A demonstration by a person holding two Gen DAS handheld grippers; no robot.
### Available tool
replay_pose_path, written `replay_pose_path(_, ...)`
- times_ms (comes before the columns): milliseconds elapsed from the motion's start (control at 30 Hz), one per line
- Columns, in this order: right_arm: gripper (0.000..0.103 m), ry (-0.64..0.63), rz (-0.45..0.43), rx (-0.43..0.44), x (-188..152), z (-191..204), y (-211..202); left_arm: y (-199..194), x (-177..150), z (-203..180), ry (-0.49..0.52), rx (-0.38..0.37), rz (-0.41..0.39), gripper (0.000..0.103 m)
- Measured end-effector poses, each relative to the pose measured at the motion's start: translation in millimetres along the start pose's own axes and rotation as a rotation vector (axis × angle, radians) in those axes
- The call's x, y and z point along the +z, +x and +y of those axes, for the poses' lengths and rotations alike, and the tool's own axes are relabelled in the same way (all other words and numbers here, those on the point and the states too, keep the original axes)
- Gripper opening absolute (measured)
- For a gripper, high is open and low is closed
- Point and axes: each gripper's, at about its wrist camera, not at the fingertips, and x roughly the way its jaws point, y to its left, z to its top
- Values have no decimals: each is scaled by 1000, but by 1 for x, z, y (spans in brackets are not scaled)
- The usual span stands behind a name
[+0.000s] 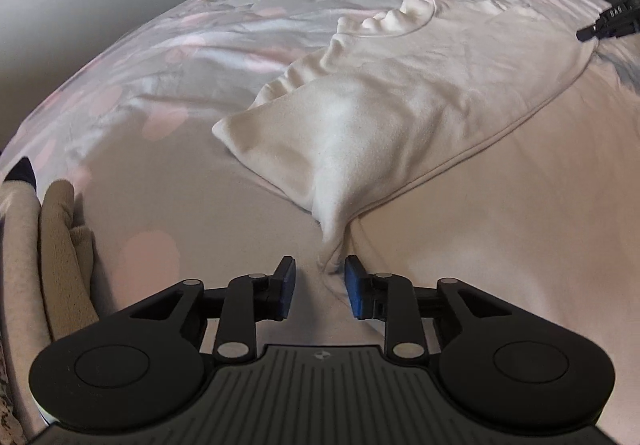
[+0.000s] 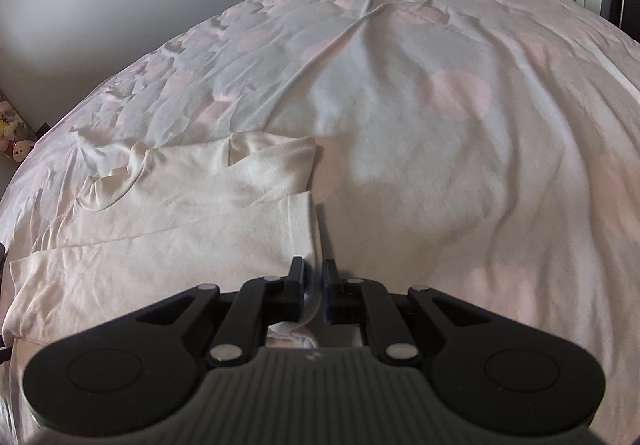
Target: Fold clothes
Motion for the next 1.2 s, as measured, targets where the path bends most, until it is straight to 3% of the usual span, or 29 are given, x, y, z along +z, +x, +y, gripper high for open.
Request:
replay_pose_path(67,21,-10,-24,-23,-2,1,-8,-9,0,12,-63,-25,-13,35)
replay_pose_path(233,22,-47,-100,-54,-17,12,-35,-23,27,37,-189,-60,-97,52)
replay_pose_path(333,33,-52,-122,-45,-33,27,-42,-11,38,48,-243,-63,-103,53)
replay_pose_path(533,33,-92,-158,-59,-61,67,-28,22,51,65,-325,-74,-82,53)
replay_pose_path(600,33,-126,-161,-79,-63,79,-19,33,56,71,-352,-78,-76,49)
replay_pose_path(667,35,-141,-177,-64,-63,85,-13,44,60,77,-379,-82,-69,32)
replay_pose_path(700,35,-156,-191,-71,-64,87,-11,49,62,80,-393,-84,-65,14)
replay_pose_path(733,35,-181,-208,-87,-66,90,-9,55,65,83,-406,-85,-62,4)
replay_pose_path(767,35,-208,-219,-104,-69,93,-5,60,67,86,-416,-87,-61,3)
replay_pose_path(900,40,-270,-215,-125,-79,95,8,52,83,91,-347,-64,-108,2)
replay_pose_path(1033,43,-273,-224,-120,-79,95,10,79,78,80,-273,-6,-11,3)
replay_pose_path(1200,43,-304,-240,-121,-83,94,9,59,64,80,-343,35,-84,25)
